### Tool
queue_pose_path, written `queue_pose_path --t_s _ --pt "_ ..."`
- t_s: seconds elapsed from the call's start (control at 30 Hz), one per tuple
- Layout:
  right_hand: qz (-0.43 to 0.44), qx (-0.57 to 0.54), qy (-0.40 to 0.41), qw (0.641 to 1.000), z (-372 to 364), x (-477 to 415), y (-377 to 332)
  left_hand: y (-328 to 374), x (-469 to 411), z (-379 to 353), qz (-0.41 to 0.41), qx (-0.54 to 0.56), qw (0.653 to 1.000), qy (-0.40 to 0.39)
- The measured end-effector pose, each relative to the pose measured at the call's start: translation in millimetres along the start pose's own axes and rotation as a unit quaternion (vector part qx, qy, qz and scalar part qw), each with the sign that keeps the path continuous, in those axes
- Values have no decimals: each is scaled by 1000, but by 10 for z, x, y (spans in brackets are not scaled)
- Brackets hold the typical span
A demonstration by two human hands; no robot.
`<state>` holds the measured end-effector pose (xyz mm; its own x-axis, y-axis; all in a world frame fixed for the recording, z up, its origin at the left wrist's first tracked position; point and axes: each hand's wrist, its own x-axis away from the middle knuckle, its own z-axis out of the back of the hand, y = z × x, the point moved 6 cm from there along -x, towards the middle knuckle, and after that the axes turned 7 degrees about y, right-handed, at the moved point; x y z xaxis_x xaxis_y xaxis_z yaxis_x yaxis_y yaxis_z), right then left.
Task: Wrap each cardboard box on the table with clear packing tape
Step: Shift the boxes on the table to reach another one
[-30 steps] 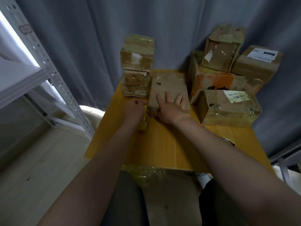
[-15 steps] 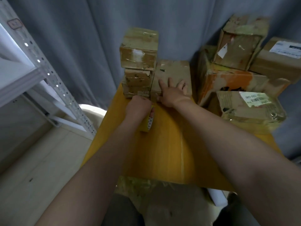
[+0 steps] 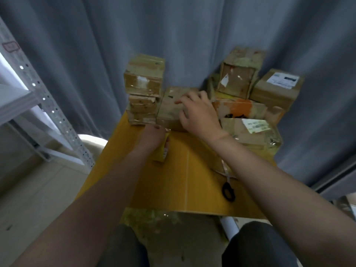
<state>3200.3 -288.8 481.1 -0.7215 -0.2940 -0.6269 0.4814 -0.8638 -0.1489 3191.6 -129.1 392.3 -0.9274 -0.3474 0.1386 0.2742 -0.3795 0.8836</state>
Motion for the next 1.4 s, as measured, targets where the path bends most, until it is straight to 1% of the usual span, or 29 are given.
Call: queue_pose_path --t_s 0.13,0.2,0.27,0.37,0.43,0.57,0.63,0.67,0.7,0.73,0.77,0.83,0.9,0.97,1.1,1.17,1.23,1.27,1.33,1.4 --pt "-56 23 41 997 499 -149 326 234 138 -500 -19 53 998 -28" --pt "-96 53 57 992 692 -258 539 287 162 -724 -8 64 997 -46" --pt "-149 85 37 984 800 -387 740 320 166 -864 -8 47 998 -51" --pt "-220 107 -19 969 826 -613 1025 325 43 -978 -12 -8 998 -53" --pt "-261 102 -32 959 772 -764 1190 337 0 -982 -1 -3 998 -55" --pt "-329 111 -26 937 609 -980 1436 332 -58 -1011 8 28 998 -52" --pt "-343 109 -32 932 560 -1030 1483 346 -69 -1021 -3 10 998 -55" --pt "-348 108 -29 931 558 -1045 1492 362 -64 -1018 0 1 997 -72" --pt "-351 106 -21 930 561 -1049 1501 352 -56 -1001 4 0 997 -72" --pt "-349 106 -11 931 564 -1045 1503 332 -68 -994 29 48 997 -56" --pt "-340 109 5 934 564 -1040 1500 349 -59 -984 23 47 998 -39" --pt "-304 107 45 945 583 -1015 1466 323 -83 -999 16 7 999 -28" --pt "-263 68 94 958 620 -961 1402 316 -102 -1007 3 -7 999 -37" --pt "-226 17 150 962 709 -876 1306 337 -76 -988 -6 -8 999 -36" --pt "-161 -53 220 961 951 -609 1021 317 2 -956 -22 9 999 -36" --pt "-124 -104 255 953 1075 -419 894 286 68 -912 -28 21 999 -36" --pt "-102 -211 288 929 1187 -249 816 304 166 -862 -50 15 998 -42" --pt "-108 -277 287 911 1209 -193 797 327 236 -820 -67 13 997 -43" --pt "-162 -373 264 874 1230 -117 765 370 411 -716 -107 22 993 -50" --pt "-251 -427 222 840 1158 -55 746 361 581 -573 -134 15 989 -67"
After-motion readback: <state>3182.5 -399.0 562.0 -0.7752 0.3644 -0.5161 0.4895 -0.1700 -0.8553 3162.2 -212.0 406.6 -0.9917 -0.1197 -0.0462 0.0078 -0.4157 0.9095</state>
